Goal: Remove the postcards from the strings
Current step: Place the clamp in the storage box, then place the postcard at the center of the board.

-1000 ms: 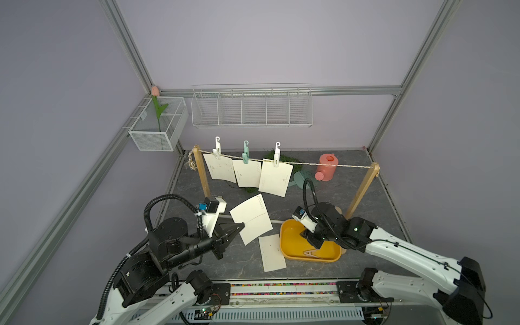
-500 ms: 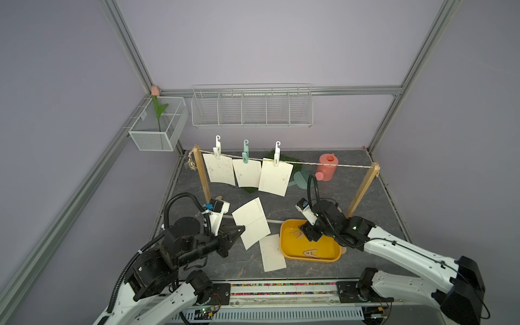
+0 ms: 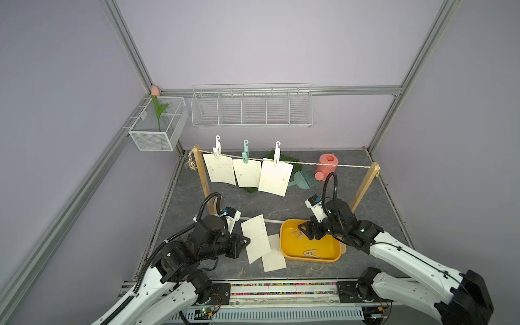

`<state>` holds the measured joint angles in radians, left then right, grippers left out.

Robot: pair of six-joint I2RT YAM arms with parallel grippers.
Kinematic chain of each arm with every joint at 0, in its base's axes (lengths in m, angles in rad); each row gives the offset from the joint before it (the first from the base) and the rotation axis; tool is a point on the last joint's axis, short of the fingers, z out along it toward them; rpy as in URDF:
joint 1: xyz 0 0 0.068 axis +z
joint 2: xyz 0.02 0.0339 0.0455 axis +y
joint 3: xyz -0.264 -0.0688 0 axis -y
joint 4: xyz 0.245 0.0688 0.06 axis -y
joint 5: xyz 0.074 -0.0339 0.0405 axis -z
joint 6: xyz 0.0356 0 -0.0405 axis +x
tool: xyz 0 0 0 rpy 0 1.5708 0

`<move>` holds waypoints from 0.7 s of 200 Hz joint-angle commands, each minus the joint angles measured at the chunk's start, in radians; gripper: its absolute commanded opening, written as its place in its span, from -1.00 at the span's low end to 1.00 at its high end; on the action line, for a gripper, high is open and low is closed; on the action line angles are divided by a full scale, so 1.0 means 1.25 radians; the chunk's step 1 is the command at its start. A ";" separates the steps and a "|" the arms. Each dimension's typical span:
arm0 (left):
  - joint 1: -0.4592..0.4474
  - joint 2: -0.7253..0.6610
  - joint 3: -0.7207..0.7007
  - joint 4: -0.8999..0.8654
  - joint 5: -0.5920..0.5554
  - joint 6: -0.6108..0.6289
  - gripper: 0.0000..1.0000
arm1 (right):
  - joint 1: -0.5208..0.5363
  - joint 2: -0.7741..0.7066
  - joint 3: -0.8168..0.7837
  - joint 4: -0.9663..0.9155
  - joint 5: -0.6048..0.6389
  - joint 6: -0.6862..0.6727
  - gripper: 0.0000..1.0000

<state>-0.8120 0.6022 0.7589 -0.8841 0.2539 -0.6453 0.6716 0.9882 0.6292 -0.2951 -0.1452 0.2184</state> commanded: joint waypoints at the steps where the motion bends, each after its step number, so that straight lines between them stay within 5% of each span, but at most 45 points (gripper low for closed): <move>1: -0.003 -0.018 -0.033 0.023 -0.035 -0.083 -1.00 | -0.025 -0.011 -0.017 0.066 -0.078 0.048 0.56; 66: -0.002 -0.080 -0.159 0.023 -0.165 -0.344 -1.00 | -0.033 -0.010 0.006 0.046 -0.087 0.040 0.56; 140: 0.030 -0.088 -0.271 0.146 -0.170 -0.630 -1.00 | -0.033 -0.039 -0.013 0.062 -0.089 0.033 0.56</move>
<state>-0.8017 0.4896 0.4324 -0.7494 0.0677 -1.2675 0.6361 0.9634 0.6250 -0.2436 -0.2413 0.2653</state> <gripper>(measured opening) 0.047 0.780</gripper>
